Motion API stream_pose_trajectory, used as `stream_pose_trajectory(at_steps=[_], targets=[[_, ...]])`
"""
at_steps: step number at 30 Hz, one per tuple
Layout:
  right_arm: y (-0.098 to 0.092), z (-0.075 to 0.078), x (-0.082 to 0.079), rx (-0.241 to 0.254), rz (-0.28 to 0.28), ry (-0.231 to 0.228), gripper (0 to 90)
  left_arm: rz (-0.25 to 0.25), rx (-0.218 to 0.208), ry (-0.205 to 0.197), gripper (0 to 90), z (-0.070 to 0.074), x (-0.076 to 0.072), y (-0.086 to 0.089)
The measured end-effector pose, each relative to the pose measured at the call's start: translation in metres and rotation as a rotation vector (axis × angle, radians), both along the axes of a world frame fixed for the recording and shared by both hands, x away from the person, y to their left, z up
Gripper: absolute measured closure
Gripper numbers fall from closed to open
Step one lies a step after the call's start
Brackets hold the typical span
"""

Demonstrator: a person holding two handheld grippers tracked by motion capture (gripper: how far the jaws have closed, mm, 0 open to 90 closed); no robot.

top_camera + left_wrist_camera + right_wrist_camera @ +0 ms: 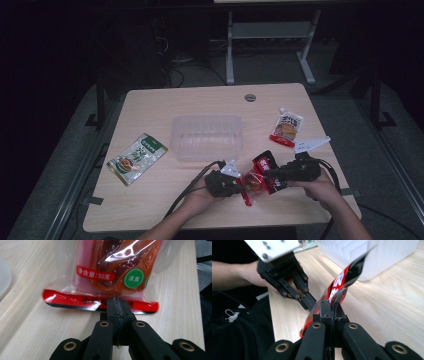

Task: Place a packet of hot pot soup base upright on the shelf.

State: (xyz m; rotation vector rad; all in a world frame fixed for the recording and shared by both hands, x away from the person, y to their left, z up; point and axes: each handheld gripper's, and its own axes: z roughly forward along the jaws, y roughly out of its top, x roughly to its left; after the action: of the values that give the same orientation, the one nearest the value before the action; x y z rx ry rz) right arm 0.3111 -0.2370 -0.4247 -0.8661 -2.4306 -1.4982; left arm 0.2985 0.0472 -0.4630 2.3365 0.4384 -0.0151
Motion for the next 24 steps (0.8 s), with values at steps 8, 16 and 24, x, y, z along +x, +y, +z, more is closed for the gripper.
stream_pose_trajectory(at_steps=[8,16,24], targets=[[0.001,0.011,-0.007,0.03,0.005,-0.049,90.0,-0.023,0.007,-0.017,86.8,0.01,0.0,0.014],[0.003,0.018,-0.012,0.028,0.006,-0.071,90.0,-0.02,-0.012,0.004,71.5,0.028,-0.005,0.044],[0.006,0.026,-0.016,0.039,0.019,-0.097,90.0,0.025,-0.01,0.009,56.2,0.03,-0.011,0.089]])
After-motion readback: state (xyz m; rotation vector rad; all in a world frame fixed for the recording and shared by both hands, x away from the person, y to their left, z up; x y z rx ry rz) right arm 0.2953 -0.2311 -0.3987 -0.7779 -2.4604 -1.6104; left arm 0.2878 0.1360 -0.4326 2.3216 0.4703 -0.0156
